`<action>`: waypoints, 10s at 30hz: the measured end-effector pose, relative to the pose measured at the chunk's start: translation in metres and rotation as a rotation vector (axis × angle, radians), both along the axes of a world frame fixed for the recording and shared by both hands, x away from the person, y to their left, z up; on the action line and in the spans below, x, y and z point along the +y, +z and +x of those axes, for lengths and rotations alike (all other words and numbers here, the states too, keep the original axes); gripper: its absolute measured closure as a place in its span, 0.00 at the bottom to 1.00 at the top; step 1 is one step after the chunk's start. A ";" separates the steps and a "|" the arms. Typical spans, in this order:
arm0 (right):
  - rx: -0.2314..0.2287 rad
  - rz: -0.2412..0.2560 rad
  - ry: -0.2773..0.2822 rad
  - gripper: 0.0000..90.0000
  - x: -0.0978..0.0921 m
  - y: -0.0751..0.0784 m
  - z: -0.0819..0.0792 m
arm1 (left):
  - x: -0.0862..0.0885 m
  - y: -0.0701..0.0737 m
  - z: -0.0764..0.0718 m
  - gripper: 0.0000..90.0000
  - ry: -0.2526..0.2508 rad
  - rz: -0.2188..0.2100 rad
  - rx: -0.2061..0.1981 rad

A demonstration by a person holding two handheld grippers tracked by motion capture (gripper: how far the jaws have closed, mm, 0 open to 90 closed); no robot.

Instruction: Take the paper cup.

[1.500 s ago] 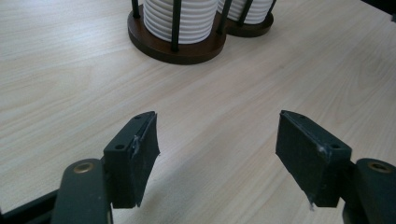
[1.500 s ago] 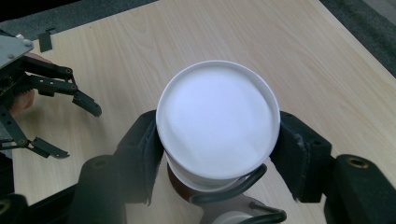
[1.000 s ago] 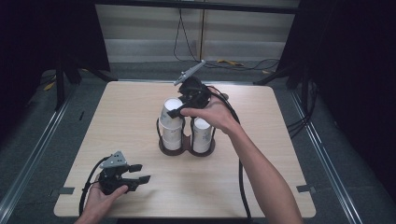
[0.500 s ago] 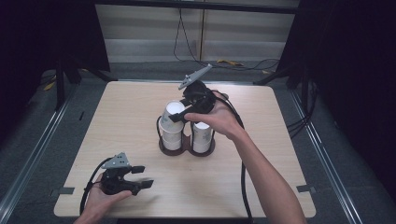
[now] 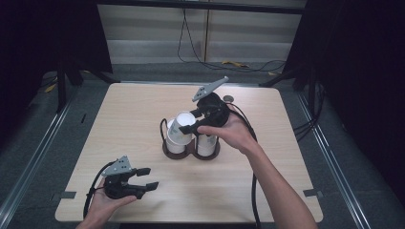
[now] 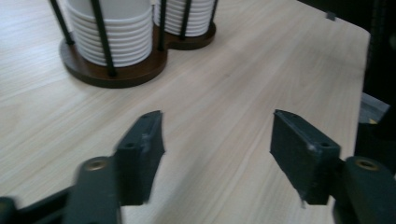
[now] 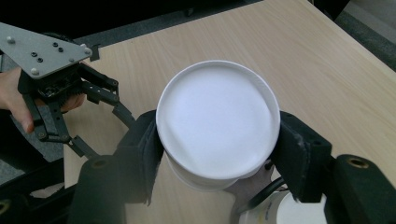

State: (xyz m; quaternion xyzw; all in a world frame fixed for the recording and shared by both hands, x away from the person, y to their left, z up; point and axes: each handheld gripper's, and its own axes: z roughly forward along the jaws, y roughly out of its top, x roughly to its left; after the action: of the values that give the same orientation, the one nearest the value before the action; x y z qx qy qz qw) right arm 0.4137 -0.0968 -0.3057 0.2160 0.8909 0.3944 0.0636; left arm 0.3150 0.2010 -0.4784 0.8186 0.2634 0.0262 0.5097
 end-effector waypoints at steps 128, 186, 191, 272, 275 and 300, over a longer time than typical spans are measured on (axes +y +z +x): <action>0.233 0.375 0.146 0.41 -0.024 -0.113 -0.064 | -0.052 0.016 0.008 0.31 -0.210 -0.070 -0.099; 0.172 0.054 0.124 0.27 -0.024 -0.121 -0.068 | -0.064 0.027 0.023 0.33 -0.232 0.280 -0.049; 0.169 0.002 0.146 0.24 -0.019 -0.121 -0.066 | -0.068 0.025 0.020 0.33 -0.286 0.312 -0.035; 0.192 -0.034 0.269 0.42 -0.022 -0.126 -0.077 | -0.071 0.016 0.012 0.22 -0.298 0.154 -0.017; 0.191 -0.017 0.261 0.42 -0.023 -0.127 -0.078 | -0.069 0.016 0.013 0.20 -0.287 0.131 -0.010; 0.118 0.229 0.152 0.42 -0.035 -0.130 -0.074 | -0.041 0.026 0.020 0.17 -0.138 -0.155 0.012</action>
State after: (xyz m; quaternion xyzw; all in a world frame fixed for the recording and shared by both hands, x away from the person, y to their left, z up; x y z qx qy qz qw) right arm 0.3400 -0.1321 -0.4357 0.1768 0.8561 0.4835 -0.0439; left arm 0.3355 0.1604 -0.4528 0.7930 0.2107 -0.0344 0.5705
